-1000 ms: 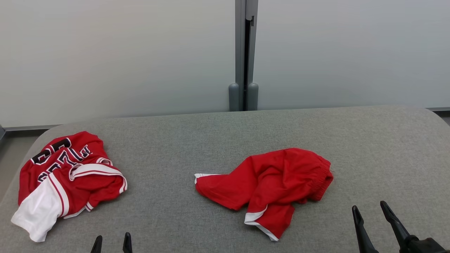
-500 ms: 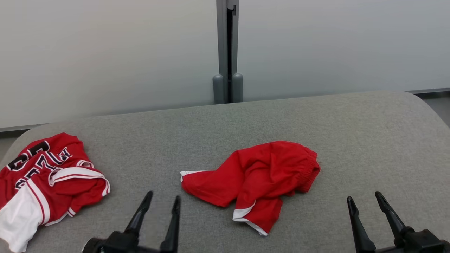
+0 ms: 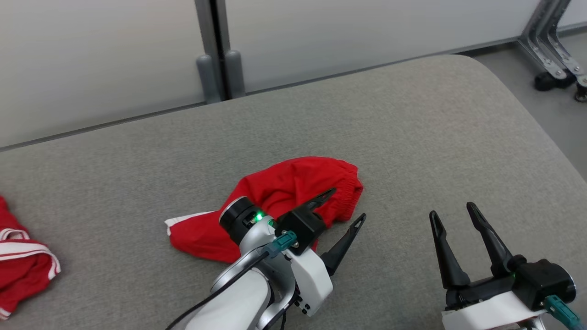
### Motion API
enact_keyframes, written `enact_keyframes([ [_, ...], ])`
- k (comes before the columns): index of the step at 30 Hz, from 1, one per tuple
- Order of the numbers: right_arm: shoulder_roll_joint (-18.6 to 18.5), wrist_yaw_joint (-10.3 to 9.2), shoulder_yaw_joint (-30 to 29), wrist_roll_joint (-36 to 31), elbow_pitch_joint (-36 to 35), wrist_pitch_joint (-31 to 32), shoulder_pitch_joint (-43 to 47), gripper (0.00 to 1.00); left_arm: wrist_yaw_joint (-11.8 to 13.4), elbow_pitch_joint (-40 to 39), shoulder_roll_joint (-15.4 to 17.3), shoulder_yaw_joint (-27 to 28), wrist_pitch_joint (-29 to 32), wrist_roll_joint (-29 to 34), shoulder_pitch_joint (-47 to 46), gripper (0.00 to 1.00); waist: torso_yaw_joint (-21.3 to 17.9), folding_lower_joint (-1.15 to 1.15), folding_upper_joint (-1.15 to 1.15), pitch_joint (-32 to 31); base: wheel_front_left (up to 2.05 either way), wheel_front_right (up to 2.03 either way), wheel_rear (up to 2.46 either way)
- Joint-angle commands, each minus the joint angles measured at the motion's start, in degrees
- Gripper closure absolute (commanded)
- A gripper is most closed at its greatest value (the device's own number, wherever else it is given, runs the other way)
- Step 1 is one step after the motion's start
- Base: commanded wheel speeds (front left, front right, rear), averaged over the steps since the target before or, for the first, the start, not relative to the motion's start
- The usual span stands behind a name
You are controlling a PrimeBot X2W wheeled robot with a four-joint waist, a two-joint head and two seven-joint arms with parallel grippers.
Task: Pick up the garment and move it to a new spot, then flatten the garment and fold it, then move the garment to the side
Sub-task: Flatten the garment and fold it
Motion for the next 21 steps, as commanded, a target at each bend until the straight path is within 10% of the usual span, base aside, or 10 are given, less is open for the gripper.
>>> enact_keyframes([
  [1,-0.29,0.09,-0.04,0.67,-0.36,-0.28,-0.82,0.0,0.09,1.05,0.38,-0.38,0.59,-0.34,-1.31,0.0,-4.21,0.0,0.0,3.72,0.0,0.0,0.0],
  [10,-0.28,0.09,0.26,3.45,-0.58,-0.28,-1.66,0.0,5.72,18.83,1.06,-1.55,7.37,1.4,-7.24,0.0,-10.99,0.0,0.0,6.66,0.0,0.0,0.0],
  [12,-0.27,0.09,-0.09,3.59,-0.6,-0.28,-1.05,0.0,5.53,21.36,1.3,-1.81,8.73,1.36,-7.8,0.84,-11.19,0.0,0.0,6.49,0.0,0.0,0.0],
  [13,-0.28,0.09,-0.67,3.53,-0.6,-0.28,-0.48,0.0,6.01,22.24,1.31,-1.19,8.62,0.9,-8.64,1.0,-10.85,0.0,0.0,6.04,0.0,0.0,0.0],
  [21,-0.3,0.09,-1.57,2.72,-0.41,-0.28,0.37,0.0,4.96,15.11,0.36,3.49,5.95,-11.66,-8.29,1.0,-6.9,0.0,0.0,3.27,0.0,0.0,0.0],
])
